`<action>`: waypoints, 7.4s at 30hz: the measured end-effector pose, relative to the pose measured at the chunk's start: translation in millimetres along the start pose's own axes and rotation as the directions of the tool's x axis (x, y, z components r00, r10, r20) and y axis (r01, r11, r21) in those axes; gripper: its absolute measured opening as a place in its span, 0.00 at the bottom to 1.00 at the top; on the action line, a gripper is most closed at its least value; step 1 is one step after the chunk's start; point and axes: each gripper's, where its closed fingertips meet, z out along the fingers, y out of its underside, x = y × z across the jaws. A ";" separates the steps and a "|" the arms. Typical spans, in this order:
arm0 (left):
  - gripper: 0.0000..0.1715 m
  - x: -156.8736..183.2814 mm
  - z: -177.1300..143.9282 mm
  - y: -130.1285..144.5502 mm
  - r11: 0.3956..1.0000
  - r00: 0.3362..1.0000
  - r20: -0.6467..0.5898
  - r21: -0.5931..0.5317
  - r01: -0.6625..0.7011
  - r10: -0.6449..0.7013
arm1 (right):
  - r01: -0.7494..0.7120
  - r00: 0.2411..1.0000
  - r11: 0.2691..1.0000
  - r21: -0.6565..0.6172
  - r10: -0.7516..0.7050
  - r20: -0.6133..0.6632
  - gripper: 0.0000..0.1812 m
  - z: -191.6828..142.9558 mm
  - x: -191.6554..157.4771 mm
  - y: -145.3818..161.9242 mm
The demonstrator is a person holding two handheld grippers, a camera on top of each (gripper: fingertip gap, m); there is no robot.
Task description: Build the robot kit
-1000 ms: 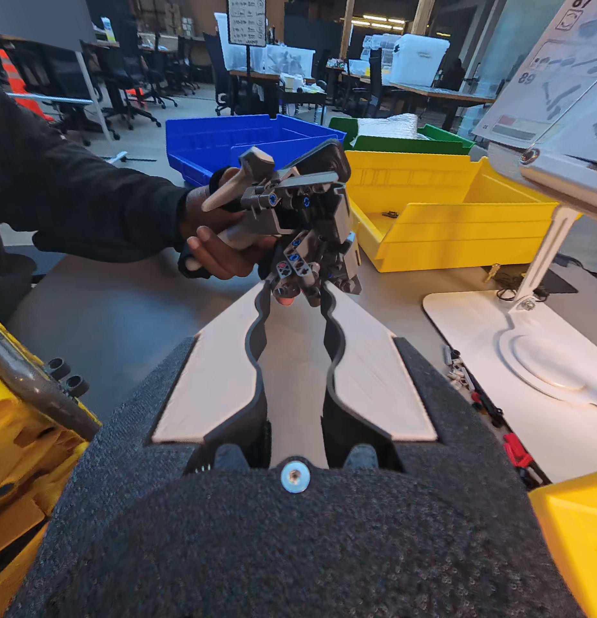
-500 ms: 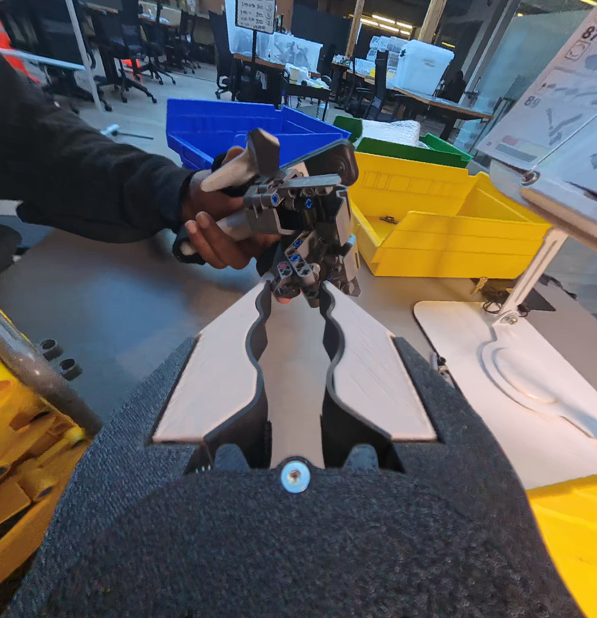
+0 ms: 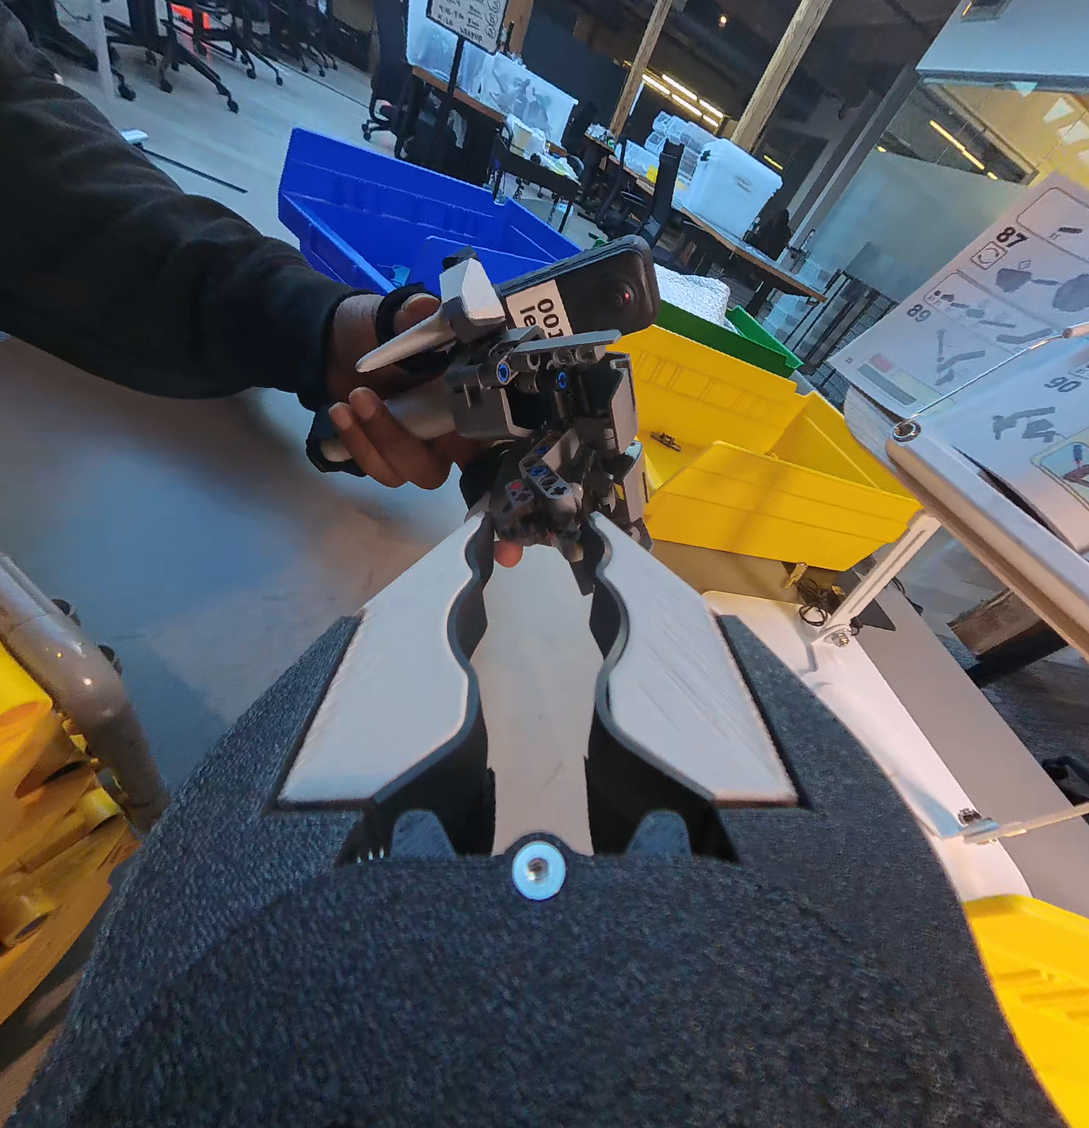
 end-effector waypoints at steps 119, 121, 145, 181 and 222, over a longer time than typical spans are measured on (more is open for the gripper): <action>0.65 -19.4 -1.9 -8.5 0.996 0.982 0.178 0.052 -0.073 0.063 | -0.133 0.988 0.991 0.033 0.135 -0.071 0.06 6.2 11.8 11.8; 0.65 -20.2 -2.0 -7.9 0.998 0.987 0.157 0.063 -0.032 0.021 | -0.131 0.989 0.991 0.031 0.132 -0.072 0.06 6.4 11.6 12.2; 0.64 -49.9 -16.3 45.4 0.948 0.940 0.340 -0.304 0.097 0.013 | -0.623 0.768 0.743 -0.245 0.641 -0.011 0.05 9.1 5.4 64.7; 0.44 -37.9 -34.4 64.6 0.706 0.818 0.127 -0.589 -0.393 0.561 | -0.401 0.880 0.699 -0.591 0.473 -0.037 0.10 -88.2 -25.1 123.8; 0.47 -33.6 -33.6 71.3 0.668 0.802 0.098 -0.617 -0.416 0.589 | -0.232 0.972 0.441 -0.867 0.073 -0.224 0.12 -188.9 256.4 195.8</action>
